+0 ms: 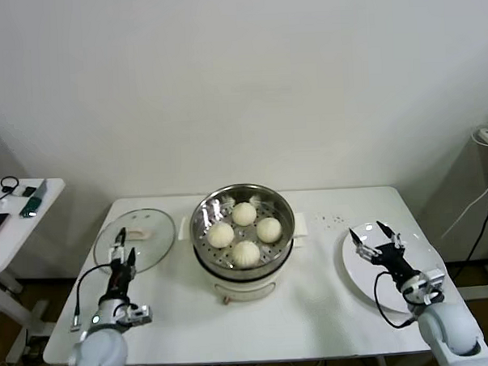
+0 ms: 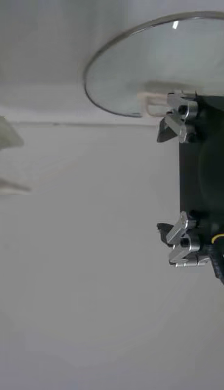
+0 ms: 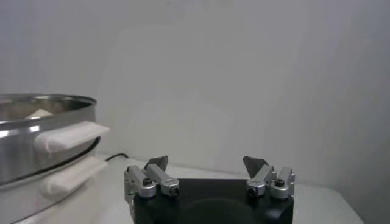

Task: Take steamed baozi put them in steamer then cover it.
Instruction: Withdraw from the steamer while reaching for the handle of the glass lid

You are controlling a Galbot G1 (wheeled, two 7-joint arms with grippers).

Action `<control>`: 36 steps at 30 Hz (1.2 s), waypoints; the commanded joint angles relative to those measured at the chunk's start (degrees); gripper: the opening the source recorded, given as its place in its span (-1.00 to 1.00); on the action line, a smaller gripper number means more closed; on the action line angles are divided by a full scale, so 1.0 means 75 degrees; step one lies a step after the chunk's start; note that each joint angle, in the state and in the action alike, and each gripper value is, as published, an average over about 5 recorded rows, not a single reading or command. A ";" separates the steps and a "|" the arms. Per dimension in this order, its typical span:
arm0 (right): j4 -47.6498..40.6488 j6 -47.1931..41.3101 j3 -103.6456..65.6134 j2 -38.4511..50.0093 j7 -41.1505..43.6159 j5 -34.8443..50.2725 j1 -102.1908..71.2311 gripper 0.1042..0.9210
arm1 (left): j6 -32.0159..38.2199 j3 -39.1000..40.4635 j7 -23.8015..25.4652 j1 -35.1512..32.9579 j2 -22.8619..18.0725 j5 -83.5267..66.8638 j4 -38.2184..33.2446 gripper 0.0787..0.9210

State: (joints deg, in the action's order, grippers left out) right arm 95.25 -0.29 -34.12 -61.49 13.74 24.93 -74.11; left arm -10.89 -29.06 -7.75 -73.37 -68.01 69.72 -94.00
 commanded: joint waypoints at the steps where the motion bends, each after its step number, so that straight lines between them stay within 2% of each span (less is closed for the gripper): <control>1: 0.0064 0.0022 -0.0331 -0.0302 0.0050 -0.0350 -0.0437 0.76 | 0.0609 0.0429 -0.0067 0.1889 0.0139 0.0329 0.2539 0.77; 6: 0.0095 0.0055 -0.0340 -0.0314 0.0117 -0.0407 -0.0445 0.76 | 0.0873 0.0411 -0.0139 0.2404 0.0081 0.0448 0.3258 0.77; 15: 0.0088 0.0102 -0.0432 -0.0314 0.0196 -0.0431 -0.0478 0.76 | 0.1052 0.0346 -0.0137 0.2914 0.0026 0.0699 0.4019 0.77; 36: 0.0025 0.0224 -0.0561 -0.0427 0.0438 -0.0668 -0.0507 0.76 | 0.1217 0.0348 -0.0371 0.3787 -0.0247 0.0941 0.5213 0.77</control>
State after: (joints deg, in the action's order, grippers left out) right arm 95.45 1.29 -38.15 -64.59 16.86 20.38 -77.82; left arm -2.37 -26.51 -9.84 -48.07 -69.25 75.92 -59.86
